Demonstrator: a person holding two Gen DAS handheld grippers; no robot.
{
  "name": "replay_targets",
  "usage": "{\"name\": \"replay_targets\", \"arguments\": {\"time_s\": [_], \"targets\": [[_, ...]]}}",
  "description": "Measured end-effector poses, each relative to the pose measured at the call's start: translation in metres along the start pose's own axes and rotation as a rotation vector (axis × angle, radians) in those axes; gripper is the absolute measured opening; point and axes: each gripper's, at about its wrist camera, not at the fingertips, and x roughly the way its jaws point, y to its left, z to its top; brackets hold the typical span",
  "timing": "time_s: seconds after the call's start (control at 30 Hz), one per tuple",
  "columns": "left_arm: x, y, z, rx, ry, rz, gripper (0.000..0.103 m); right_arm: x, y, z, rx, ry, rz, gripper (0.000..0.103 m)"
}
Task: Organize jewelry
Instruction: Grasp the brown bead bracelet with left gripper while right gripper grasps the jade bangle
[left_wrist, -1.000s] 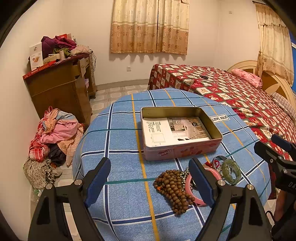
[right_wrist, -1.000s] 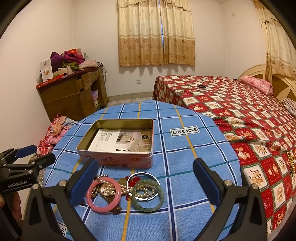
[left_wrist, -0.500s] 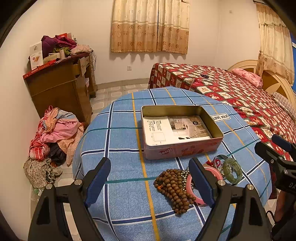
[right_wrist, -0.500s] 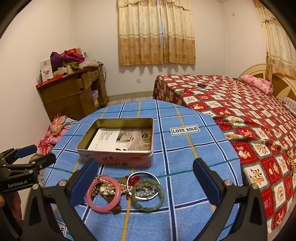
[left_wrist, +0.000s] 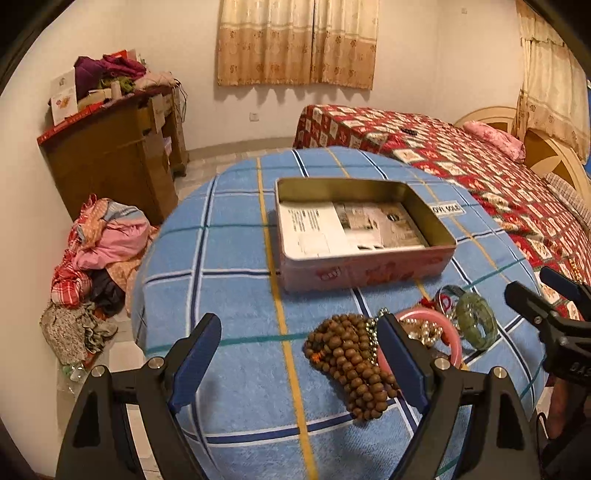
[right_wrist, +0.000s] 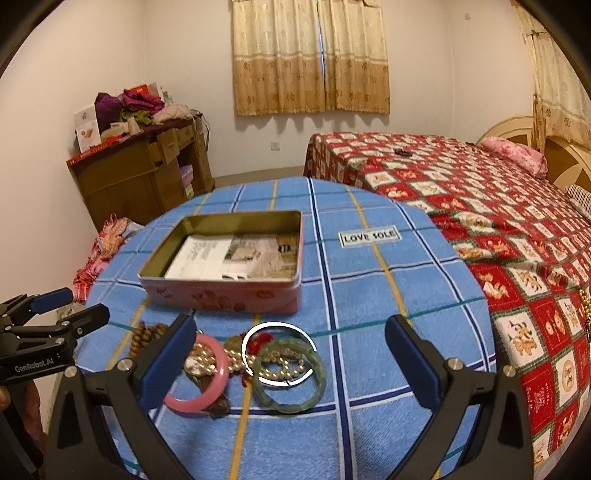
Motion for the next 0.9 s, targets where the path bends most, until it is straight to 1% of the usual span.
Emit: {"name": "replay_targets", "arguments": {"time_s": [0.13, 0.23, 0.27, 0.3, 0.33, 0.37, 0.4, 0.47, 0.5, 0.57, 0.63, 0.67, 0.73, 0.83, 0.9], "targets": [[0.007, -0.007, -0.007, 0.010, 0.017, -0.028, 0.086, 0.015, -0.005, -0.010, -0.004, 0.046, -0.017, 0.103], [0.014, -0.014, -0.012, 0.022, 0.030, -0.041, 0.086, 0.018, -0.007, -0.014, 0.000, 0.063, -0.016, 0.103], [0.015, -0.015, -0.014, 0.027, 0.031, -0.045, 0.082, 0.018, -0.007, -0.015, -0.002, 0.066, -0.018, 0.103], [0.018, -0.017, -0.016, 0.030, 0.041, -0.048, 0.072, 0.019, -0.007, -0.016, -0.006, 0.067, -0.020, 0.103], [0.021, -0.017, -0.017, 0.029, 0.052, -0.054, 0.067, 0.019, -0.006, -0.017, -0.007, 0.069, -0.021, 0.103], [0.025, -0.017, -0.019, 0.026, 0.068, -0.069, 0.058, 0.020, -0.006, -0.017, -0.007, 0.073, -0.020, 0.103], [0.027, -0.018, -0.020, 0.026, 0.076, -0.077, 0.053, 0.021, -0.006, -0.018, -0.006, 0.076, -0.016, 0.103], [0.029, -0.021, -0.023, 0.035, 0.085, -0.097, 0.046, 0.022, -0.005, -0.020, -0.005, 0.081, -0.014, 0.102], [0.030, -0.023, -0.024, 0.040, 0.086, -0.106, 0.038, 0.022, -0.005, -0.020, -0.007, 0.083, -0.012, 0.102], [0.030, -0.025, -0.025, 0.043, 0.088, -0.130, 0.031, 0.023, -0.005, -0.021, -0.013, 0.087, -0.011, 0.102], [0.028, -0.024, -0.023, 0.040, 0.081, -0.147, 0.027, 0.024, -0.004, -0.022, -0.016, 0.088, -0.011, 0.102], [0.026, -0.022, -0.022, 0.036, 0.071, -0.152, 0.016, 0.024, -0.004, -0.021, -0.015, 0.087, -0.011, 0.102], [0.022, -0.020, -0.019, 0.035, 0.057, -0.149, 0.014, 0.025, -0.004, -0.022, -0.012, 0.087, -0.013, 0.102], [0.022, -0.017, -0.018, 0.039, 0.058, -0.152, 0.014, 0.026, -0.005, -0.023, -0.003, 0.093, -0.012, 0.101], [0.022, -0.014, -0.018, 0.031, 0.058, -0.153, 0.014, 0.028, -0.005, -0.024, 0.000, 0.103, -0.009, 0.096]]}}
